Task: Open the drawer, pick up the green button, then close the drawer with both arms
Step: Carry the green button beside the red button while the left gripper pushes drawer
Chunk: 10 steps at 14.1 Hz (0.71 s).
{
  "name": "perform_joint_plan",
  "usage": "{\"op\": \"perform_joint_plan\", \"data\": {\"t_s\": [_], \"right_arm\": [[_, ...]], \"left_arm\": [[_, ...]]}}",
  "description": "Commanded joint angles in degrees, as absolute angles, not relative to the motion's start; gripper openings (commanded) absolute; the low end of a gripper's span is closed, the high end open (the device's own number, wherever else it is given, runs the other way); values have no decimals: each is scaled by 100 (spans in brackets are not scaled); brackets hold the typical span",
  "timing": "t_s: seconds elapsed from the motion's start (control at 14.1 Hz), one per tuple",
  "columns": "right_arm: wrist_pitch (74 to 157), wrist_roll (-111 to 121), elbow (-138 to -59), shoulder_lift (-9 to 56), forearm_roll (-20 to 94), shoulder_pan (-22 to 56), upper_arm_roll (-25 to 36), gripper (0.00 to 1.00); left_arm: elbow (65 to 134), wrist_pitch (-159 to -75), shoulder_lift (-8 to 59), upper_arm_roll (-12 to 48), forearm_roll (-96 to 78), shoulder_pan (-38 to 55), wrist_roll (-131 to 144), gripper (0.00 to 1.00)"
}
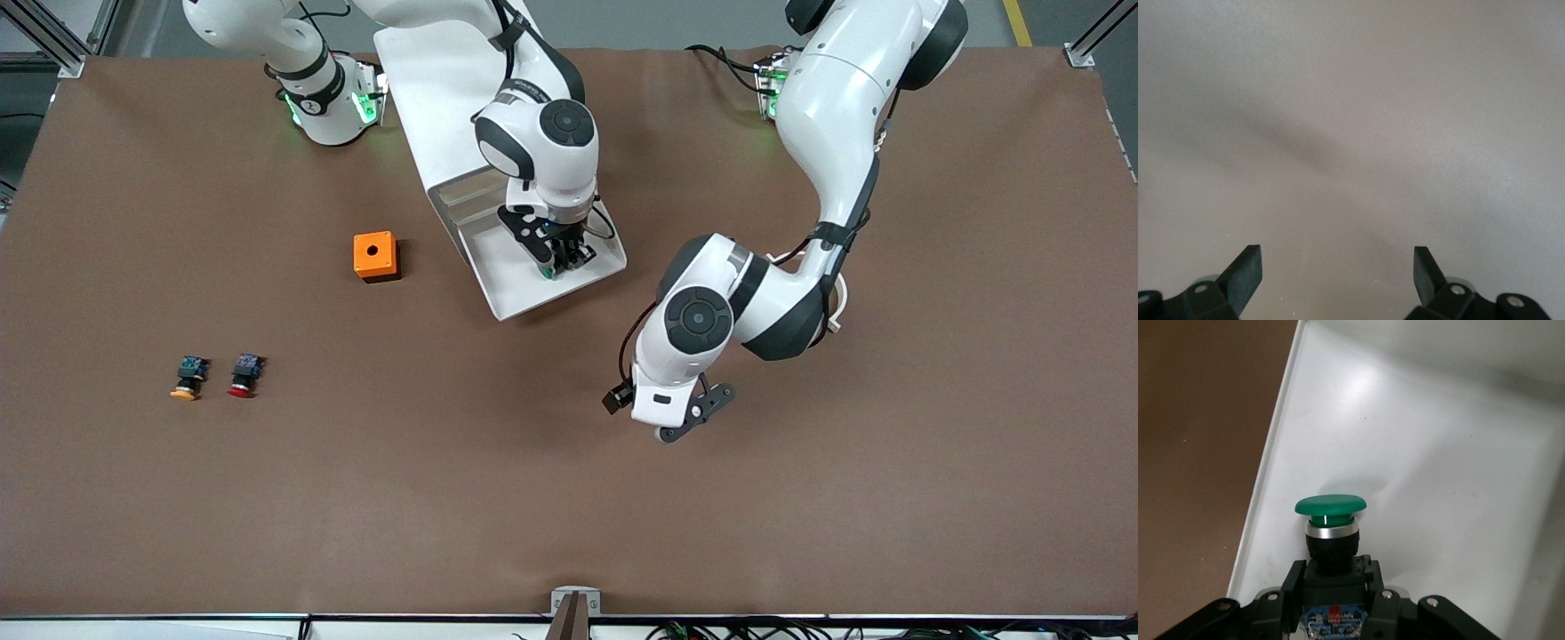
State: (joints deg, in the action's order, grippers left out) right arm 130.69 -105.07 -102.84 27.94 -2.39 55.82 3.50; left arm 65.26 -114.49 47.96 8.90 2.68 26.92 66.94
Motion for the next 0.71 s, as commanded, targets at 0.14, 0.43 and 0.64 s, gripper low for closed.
{"op": "perform_joint_plan", "data": {"t_s": [0.14,0.43,0.64], "right_arm": [[11624,-9698,-9337,2813,-325,5257,369,0],[11057,-8292,-9185,2295,-308,4721,378,0],[10917,-7378,-9176,1943,-237,4150,360,0]], "left_arm": [[6794,-11566,4711,914,492,2760,6767,100],[6925,-11566,4720,923,510,2944,6759,100],[6996,-11558,4720,1106,396,3015,6706,100]]}}
